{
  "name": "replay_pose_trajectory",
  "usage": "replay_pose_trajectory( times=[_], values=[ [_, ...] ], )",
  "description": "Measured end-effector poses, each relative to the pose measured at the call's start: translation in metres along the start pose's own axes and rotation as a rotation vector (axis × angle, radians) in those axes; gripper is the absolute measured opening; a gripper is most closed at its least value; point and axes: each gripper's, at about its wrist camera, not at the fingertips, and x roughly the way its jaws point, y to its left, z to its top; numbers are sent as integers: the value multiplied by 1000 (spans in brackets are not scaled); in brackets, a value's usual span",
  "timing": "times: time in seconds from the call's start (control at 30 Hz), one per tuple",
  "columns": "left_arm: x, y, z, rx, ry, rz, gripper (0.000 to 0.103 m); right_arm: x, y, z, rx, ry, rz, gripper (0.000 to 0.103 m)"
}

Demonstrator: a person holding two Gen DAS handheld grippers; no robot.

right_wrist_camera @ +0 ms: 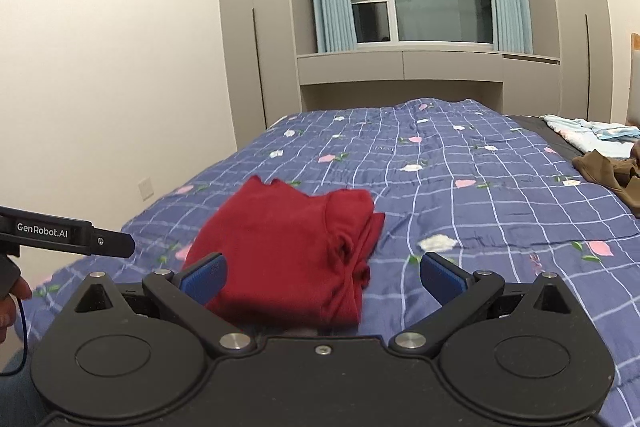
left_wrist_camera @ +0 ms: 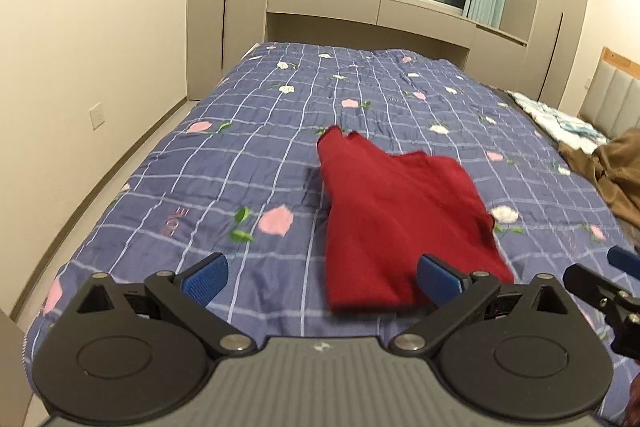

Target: Fold small clothes

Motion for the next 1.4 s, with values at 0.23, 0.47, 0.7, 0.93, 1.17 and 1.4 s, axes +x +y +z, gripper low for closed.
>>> replay_pose_trajectory(
  times=[0.23, 0.47, 0.7, 0.93, 1.17, 1.4],
  values=[
    [-8, -1, -21, 27, 5, 25, 102, -10, 2, -15, -17, 24, -6, 102],
    [-6, -1, -28, 27, 29, 19, 102, -6, 4, -19, -19, 44, 2, 102],
    [-2, 0, -30, 28, 47, 13, 102, -3, 3, -21, -14, 53, 1, 102],
    [2, -1, -31, 30, 61, 13, 102, -1, 2, -22, -7, 63, -2, 102],
    [6, 0, -32, 29, 75, 14, 102, 1, 1, -24, -5, 72, -1, 102],
    [10, 0, -33, 20, 87, 24, 102, 4, 1, -26, -4, 82, -2, 102]
  ],
)
